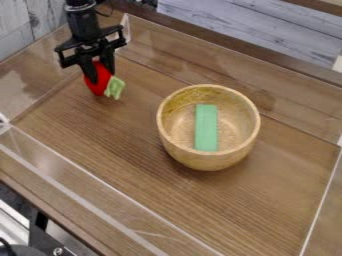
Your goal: Move the red object to the left side of the table
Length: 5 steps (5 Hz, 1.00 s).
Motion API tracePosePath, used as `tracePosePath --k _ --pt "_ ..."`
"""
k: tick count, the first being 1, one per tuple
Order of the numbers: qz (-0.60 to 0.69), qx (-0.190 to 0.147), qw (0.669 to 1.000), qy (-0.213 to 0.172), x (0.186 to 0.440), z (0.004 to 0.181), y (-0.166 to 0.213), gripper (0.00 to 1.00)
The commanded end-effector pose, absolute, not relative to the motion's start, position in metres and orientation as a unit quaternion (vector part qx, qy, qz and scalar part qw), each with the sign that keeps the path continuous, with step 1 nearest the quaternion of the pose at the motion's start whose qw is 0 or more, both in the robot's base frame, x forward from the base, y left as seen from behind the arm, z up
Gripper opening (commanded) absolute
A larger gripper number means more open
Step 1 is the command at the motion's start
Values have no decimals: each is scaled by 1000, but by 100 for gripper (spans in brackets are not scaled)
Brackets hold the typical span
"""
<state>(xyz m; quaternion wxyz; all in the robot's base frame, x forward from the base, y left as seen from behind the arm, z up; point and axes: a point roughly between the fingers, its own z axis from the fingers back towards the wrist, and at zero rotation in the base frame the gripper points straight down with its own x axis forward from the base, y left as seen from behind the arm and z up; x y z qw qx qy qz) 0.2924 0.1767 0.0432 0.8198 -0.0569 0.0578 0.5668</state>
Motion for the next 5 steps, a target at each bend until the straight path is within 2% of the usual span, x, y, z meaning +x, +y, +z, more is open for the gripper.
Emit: tracePosePath --k 1,5 --pt "577 -65 813 47 298 59 184 0" --pt "586 -97 795 123 296 58 177 0"
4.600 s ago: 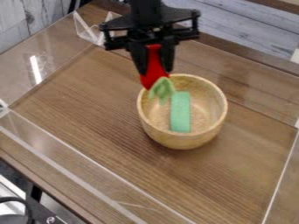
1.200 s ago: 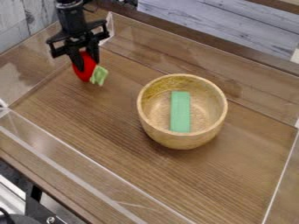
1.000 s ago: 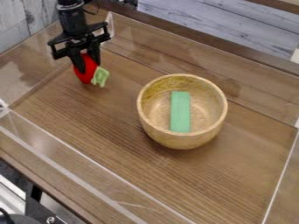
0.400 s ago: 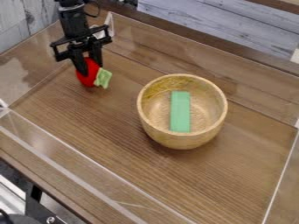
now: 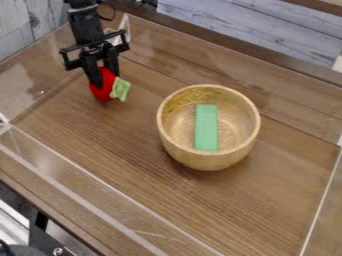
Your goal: Move the red object to the left side of the table
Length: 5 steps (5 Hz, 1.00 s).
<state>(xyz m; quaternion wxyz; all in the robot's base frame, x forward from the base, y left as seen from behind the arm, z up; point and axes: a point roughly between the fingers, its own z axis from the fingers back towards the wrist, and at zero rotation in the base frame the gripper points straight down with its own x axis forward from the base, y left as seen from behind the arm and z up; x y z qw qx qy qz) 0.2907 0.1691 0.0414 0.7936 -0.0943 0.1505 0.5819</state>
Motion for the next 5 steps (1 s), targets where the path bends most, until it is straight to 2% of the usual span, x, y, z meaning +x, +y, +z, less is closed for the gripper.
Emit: tracePosePath --k 1,2,3,4,5 --pt "587 -103 791 137 295 58 175 0" --pt "586 -110 788 155 294 58 173 100" --pt "585 -120 784 169 293 62 173 0" --pt "585 -133 780 177 291 72 175 0" --pt "584 -137 776 194 289 71 173 0"
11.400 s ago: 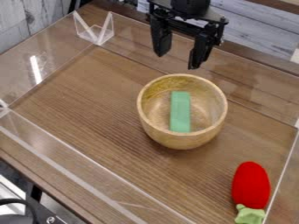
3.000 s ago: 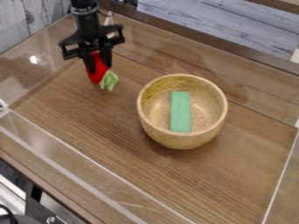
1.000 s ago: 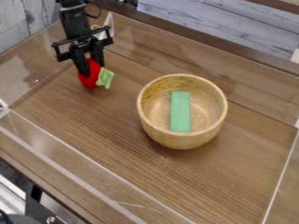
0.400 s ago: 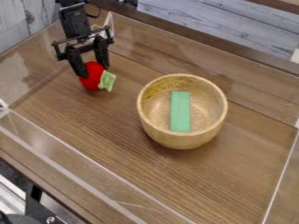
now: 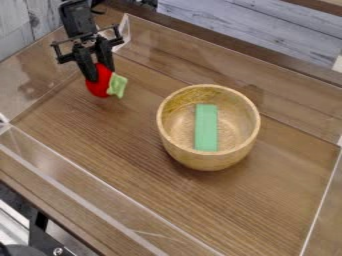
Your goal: Move the red object to the left side of the table
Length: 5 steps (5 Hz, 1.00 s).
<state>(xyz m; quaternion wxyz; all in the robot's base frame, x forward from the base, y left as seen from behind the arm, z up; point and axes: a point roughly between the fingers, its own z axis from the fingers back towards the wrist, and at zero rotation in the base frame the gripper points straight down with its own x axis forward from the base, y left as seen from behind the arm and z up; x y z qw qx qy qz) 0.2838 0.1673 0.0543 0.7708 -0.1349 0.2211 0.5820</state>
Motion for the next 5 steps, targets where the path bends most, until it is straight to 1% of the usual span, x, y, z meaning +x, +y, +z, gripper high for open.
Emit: tracePosePath --k 1,2,3,4,5 --pt "583 -141 771 211 288 67 171 100" --pt "579 -149 768 229 287 66 170 0" --pt "575 -169 765 236 287 80 175 0" --pt "575 -165 765 241 286 80 174 100" --pt "575 -161 764 245 285 80 172 100"
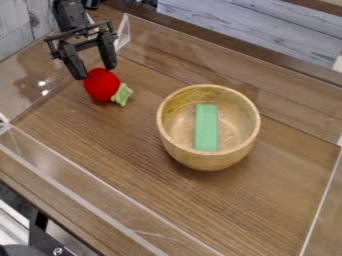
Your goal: Move the red object to the left side of the table
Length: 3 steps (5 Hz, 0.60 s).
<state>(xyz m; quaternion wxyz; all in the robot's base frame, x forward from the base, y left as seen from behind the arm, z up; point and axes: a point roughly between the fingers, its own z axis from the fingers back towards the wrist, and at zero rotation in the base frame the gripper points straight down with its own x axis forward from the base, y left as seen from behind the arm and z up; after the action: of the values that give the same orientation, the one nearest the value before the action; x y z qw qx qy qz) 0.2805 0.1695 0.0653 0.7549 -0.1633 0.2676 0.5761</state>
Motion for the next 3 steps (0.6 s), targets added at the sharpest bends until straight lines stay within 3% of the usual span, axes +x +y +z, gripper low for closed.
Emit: tracePosePath --k 1,3 --pt "567 -166 769 244 285 92 166 100" --pt "545 -172 784 243 285 117 150 100"
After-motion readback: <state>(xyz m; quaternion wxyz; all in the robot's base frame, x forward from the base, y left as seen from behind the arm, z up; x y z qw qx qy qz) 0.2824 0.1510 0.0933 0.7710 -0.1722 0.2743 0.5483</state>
